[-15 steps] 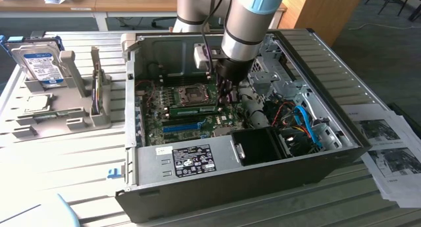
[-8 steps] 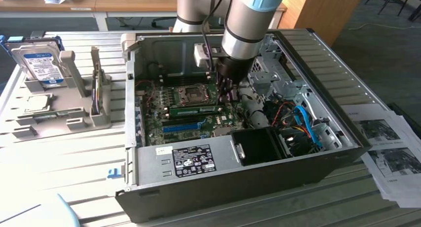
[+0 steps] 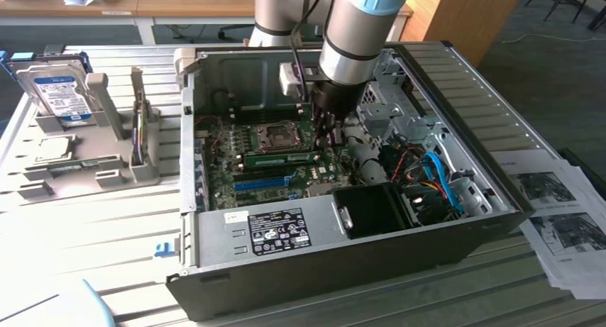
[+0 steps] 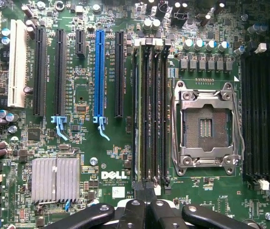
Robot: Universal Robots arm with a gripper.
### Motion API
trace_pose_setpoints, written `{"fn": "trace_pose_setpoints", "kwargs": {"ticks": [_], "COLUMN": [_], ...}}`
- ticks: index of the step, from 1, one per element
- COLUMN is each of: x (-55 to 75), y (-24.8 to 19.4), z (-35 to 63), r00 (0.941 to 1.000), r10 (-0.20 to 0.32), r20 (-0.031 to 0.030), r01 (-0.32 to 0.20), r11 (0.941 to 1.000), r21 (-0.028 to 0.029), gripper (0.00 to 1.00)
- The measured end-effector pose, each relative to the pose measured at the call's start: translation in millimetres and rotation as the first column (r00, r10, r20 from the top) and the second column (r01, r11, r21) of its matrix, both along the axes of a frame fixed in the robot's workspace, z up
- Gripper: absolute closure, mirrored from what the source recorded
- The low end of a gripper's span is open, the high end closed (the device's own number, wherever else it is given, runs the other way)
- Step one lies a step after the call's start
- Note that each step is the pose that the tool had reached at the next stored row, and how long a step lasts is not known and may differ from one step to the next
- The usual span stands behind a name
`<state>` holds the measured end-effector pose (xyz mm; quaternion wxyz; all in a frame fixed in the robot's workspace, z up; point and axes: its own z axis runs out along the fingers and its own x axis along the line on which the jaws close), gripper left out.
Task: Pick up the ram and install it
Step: 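Press down the ram until it locks into place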
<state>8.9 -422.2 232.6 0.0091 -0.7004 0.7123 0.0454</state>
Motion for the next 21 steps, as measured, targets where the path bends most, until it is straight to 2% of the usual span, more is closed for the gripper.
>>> {"fn": "trace_pose_setpoints", "kwargs": {"ticks": [9,17,21], "x": [-1.3,-14.0,-22.8], "y": [0.0,0.0,0.1], "z": [0.0,0.0,0.0], "r00": [1.0000,1.0000,1.0000], "r10": [0.000,0.000,0.000], "r20": [0.0001,0.0012,0.0038], "r01": [0.000,0.000,0.000], "r11": [1.0000,1.0000,1.0000], "r21": [0.0000,0.0000,0.0000], "gripper": [0.91,0.91,0.91]}}
